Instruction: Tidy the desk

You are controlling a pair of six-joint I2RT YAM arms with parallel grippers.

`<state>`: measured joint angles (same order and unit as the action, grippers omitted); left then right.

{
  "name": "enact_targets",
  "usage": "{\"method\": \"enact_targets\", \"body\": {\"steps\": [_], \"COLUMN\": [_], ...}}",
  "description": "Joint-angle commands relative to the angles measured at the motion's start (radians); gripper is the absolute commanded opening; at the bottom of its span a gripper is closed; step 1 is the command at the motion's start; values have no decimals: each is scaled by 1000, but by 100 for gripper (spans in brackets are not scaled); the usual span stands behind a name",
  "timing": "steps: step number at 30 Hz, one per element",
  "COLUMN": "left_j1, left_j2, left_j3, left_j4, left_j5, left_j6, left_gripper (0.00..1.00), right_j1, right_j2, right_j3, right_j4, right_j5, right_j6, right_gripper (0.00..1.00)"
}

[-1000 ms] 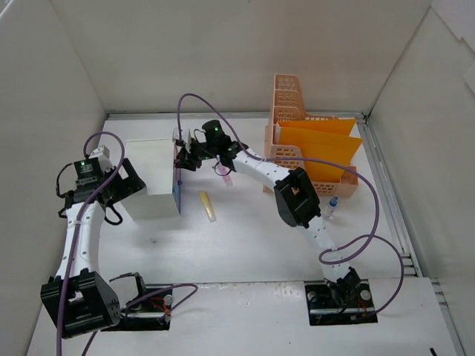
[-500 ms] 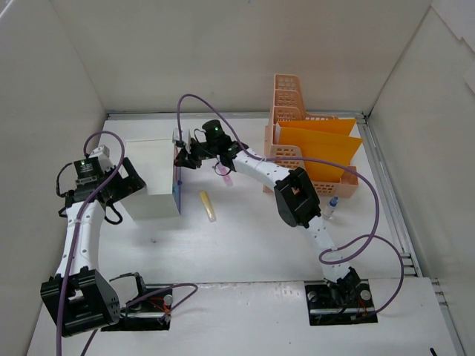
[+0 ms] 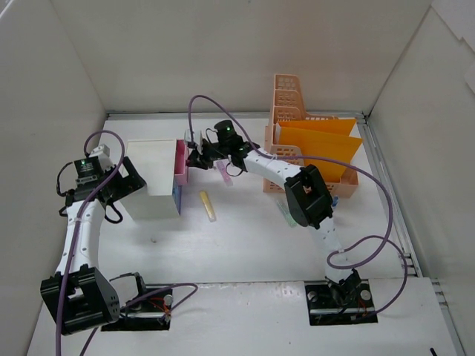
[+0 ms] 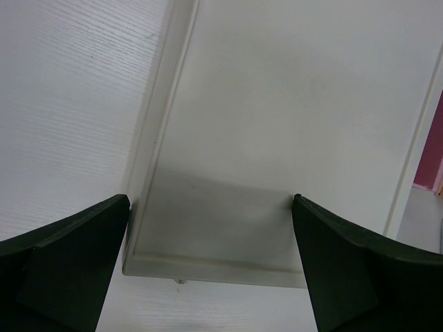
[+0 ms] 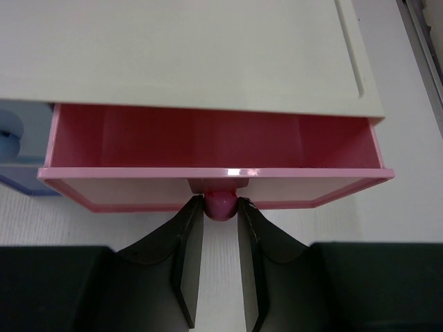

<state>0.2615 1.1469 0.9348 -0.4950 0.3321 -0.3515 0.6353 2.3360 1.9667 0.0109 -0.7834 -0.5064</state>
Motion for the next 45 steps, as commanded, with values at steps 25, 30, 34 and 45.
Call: {"method": "enact_targets", "body": {"steps": [25, 30, 34, 45], "left_j1": [5, -22, -108, -763], "left_j2": [-120, -154, -182, -38], "left_j3": [177, 232, 266, 325], "left_j4": [-33, -45, -36, -59], "left_j5": [4, 28, 45, -310], "left_j6": [-9, -32, -55, -202], "left_gripper": [98, 91, 66, 6], "right_j1": [-95, -72, -31, -107], "right_j2": [-322, -435, -544, -929], "right_j3": [-210, -287, -382, -581], "right_j4": [-74, -104, -157, -245], "right_j5": [15, 75, 108, 289], "right_j6": [-109, -190, -294, 107], "right_gripper": [62, 60, 55, 0]}}
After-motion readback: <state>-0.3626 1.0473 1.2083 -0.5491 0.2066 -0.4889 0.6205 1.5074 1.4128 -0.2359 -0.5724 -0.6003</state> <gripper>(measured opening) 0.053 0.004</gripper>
